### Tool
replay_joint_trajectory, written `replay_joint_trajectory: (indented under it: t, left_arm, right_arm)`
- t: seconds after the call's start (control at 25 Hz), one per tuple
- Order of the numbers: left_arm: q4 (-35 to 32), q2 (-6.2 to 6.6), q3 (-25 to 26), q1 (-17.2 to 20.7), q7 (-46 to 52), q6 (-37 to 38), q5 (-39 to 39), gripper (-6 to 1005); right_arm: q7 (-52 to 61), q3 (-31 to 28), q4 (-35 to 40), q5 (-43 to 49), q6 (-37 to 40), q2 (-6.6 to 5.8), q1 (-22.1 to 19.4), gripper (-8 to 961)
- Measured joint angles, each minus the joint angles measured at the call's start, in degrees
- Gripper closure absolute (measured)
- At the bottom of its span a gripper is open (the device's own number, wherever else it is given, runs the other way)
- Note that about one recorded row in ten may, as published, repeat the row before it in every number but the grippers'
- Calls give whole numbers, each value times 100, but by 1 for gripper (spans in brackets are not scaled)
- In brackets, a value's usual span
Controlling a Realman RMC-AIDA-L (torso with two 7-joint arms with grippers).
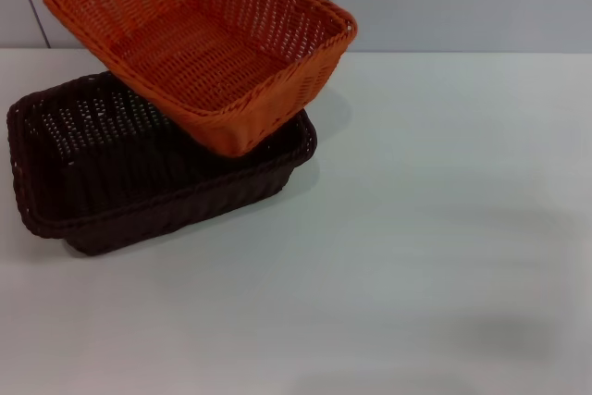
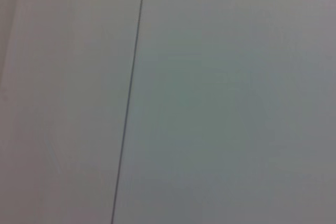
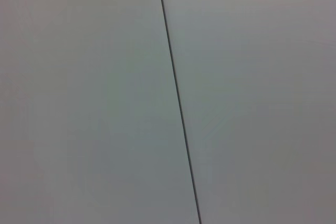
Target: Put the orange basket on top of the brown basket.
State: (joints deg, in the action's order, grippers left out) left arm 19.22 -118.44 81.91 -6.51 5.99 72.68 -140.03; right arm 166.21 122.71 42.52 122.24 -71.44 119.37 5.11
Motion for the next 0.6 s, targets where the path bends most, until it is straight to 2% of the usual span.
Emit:
replay_joint_trajectory:
  t: [0.6]
  left_arm:
    - [-83,17,-44,-57,70,-49,43,237]
  right_arm:
    - [0,77,0,-11,14,-1,3,200]
